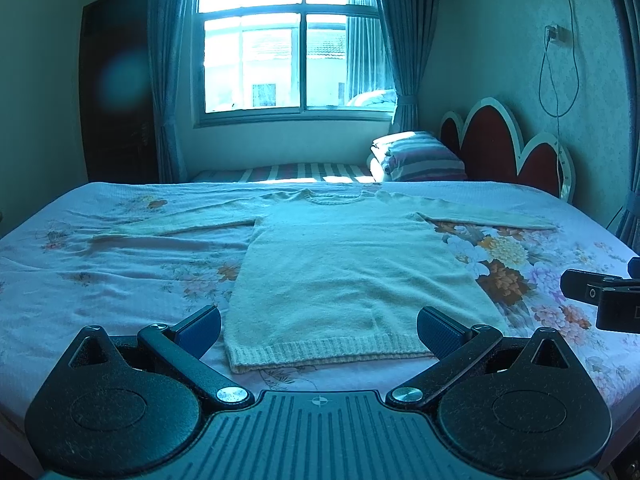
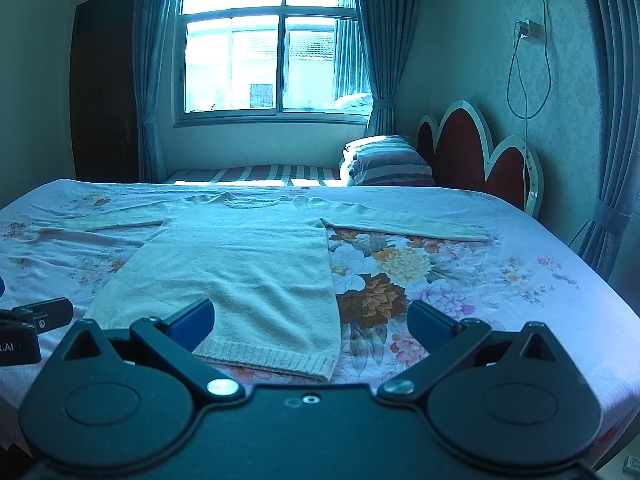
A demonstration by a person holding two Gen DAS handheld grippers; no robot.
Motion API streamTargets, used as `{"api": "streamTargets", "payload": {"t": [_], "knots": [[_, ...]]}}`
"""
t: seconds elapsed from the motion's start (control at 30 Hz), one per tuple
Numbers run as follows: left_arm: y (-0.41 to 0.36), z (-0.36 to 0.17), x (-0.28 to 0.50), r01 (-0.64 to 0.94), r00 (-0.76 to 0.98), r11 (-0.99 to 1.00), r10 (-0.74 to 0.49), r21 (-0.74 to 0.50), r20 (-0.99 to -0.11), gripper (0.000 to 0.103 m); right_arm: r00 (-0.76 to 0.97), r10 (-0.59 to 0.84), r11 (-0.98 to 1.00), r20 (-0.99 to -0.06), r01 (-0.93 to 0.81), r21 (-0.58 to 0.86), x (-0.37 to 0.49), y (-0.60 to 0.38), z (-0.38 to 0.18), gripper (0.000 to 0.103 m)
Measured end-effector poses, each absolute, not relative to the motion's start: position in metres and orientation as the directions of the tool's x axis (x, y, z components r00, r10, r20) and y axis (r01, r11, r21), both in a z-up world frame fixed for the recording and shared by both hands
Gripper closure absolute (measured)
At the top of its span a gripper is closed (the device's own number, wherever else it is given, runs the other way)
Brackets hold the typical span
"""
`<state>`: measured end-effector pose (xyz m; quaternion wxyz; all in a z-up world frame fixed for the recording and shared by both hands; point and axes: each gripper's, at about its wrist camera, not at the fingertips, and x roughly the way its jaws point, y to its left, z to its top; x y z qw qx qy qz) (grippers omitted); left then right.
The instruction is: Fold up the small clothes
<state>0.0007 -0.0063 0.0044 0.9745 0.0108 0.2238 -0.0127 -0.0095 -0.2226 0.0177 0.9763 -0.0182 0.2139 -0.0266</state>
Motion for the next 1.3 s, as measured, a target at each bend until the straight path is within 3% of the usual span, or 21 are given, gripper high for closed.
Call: {"api": "streamTargets", "payload": {"t": [1.1,1.3], "knots": [[-0.001,0.005,0.018,0.018,0.893,1.000,-0.008,0.017,-0.451,0.000,0.905,-0.061,0.997,-0.421,0.040,-0.059,0.002,-0.226,0.014,0.000],[0.014,0.011,0.058,0.000,0.897,0.999,-0.016,-0.037,-0.441,0.000,0.913,-0.017,0.997,-0.408,0.047,0.063,0.030,-0.263,0.019,0.000]]}}
